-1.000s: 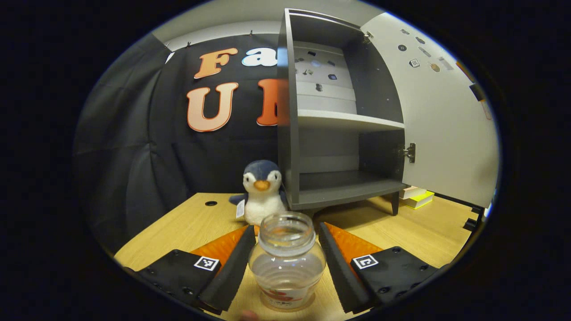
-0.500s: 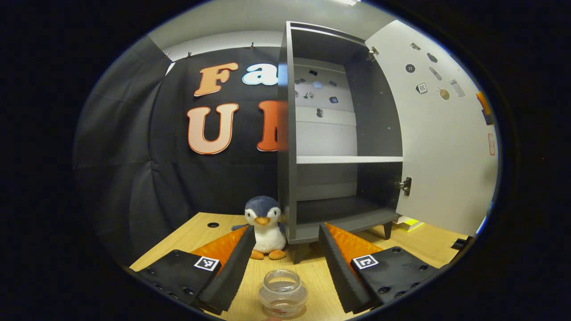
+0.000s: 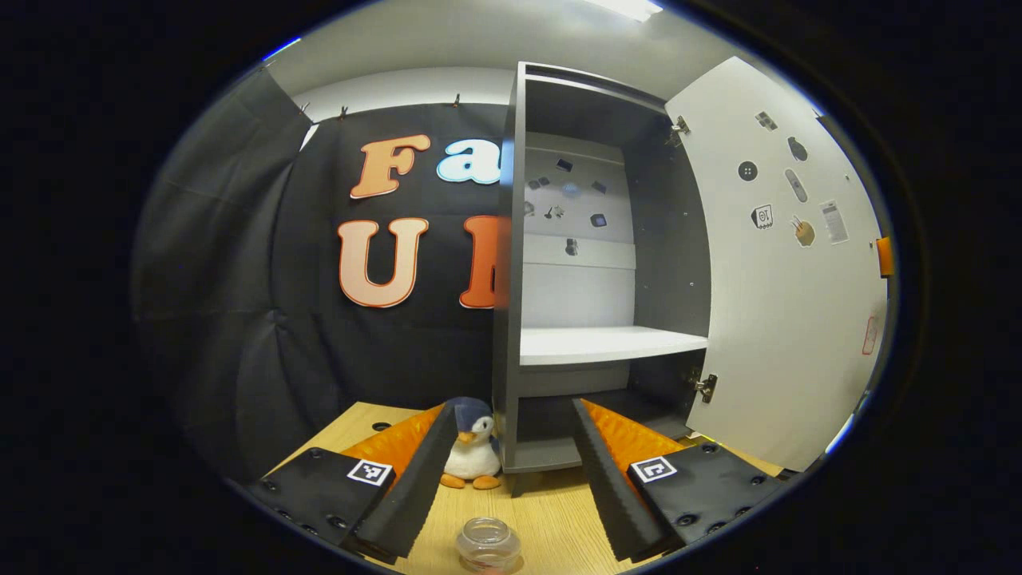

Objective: Open the cabinet door with the right hand, grasp the bottle in the cabinet with the left hand and place it on the coaster, then close the cabinet door with the right hand.

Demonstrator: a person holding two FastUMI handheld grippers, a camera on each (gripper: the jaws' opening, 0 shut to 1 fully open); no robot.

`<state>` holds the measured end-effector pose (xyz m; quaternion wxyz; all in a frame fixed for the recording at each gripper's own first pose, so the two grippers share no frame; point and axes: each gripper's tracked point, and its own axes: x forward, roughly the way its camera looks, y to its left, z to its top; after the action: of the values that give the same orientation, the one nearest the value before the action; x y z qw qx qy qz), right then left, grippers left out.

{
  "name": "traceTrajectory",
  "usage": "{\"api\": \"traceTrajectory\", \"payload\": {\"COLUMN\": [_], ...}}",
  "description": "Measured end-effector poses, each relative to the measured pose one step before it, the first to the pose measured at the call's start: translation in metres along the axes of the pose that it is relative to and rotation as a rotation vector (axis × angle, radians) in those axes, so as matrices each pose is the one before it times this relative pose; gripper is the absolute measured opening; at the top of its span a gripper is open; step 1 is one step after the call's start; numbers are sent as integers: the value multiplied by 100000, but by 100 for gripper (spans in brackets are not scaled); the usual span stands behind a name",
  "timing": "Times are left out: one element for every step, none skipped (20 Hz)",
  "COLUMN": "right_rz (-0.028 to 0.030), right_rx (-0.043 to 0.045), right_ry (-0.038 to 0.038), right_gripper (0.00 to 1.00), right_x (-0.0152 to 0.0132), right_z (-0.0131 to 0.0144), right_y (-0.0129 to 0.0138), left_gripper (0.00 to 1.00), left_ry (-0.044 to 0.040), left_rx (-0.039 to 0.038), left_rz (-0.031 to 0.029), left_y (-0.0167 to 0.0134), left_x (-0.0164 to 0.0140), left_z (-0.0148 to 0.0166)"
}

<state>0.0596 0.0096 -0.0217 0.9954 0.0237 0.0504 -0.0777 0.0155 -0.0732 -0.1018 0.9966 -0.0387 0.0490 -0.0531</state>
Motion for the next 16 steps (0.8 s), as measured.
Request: {"api": "traceTrajectory", "payload": {"right_rz": [-932, -1413, -1366, -1481, -1206, -1184, -1601, -1656, -2256, -2864, -1915, -1526, -477, 97, -215, 461], "right_rx": [-246, -790, -989, -886, -463, 19, 273, 324, 81, 82, 490, 958, 1121, 761, 676, 885], "right_ry": [-843, -867, -905, -875, -720, -920, -698, -698, -921, -553, -799, -151, 603, 589, 609, 83], "right_gripper": [94, 94, 94, 94, 94, 94, 94, 94, 94, 94, 94, 94, 94, 93, 93, 92], "right_x": [-339, -348, -327, -329, -376, -370, -272, -265, -32, 110, 16, 62, 146, 236, 366, 376], "right_z": [336, 305, 316, 421, 367, 347, 411, 397, 402, 274, 250, 132, -181, -232, -180, 34], "right_y": [-784, -893, -946, -951, -906, -825, -1113, -1246, -1399, -1711, -1455, -1288, -1067, -870, -879, -691], "left_gripper": [93, 93, 92, 93, 93, 93, 93, 93, 93, 93, 93, 93, 93, 93, 93, 93], "left_ry": [-500, -348, 94, -238, 36, 379, 380, 97, -284, -267, -377, -318, -124, 40, -191, -424], "left_rx": [252, -438, -707, -841, -634, -236, 160, -72, -121, -76, -36, 118, 381, 636, 616, 598], "left_rz": [232, 159, -43, -149, 35, -220, 194, 184, 405, 684, 1018, 1006, 1190, 1252, 1087, 1277], "left_y": [-185, -216, -279, -248, -253, -377, -294, -169, -134, -102, -17, -87, -133, -80, -195, -84], "left_x": [-218, -21, -59, 25, -30, -134, -186, -69, -172, -252, -160, -213, -307, -293, -341, -441], "left_z": [713, 536, 499, 456, 400, 354, 298, 355, 463, 380, 297, 300, 198, 109, 145, 296]}}
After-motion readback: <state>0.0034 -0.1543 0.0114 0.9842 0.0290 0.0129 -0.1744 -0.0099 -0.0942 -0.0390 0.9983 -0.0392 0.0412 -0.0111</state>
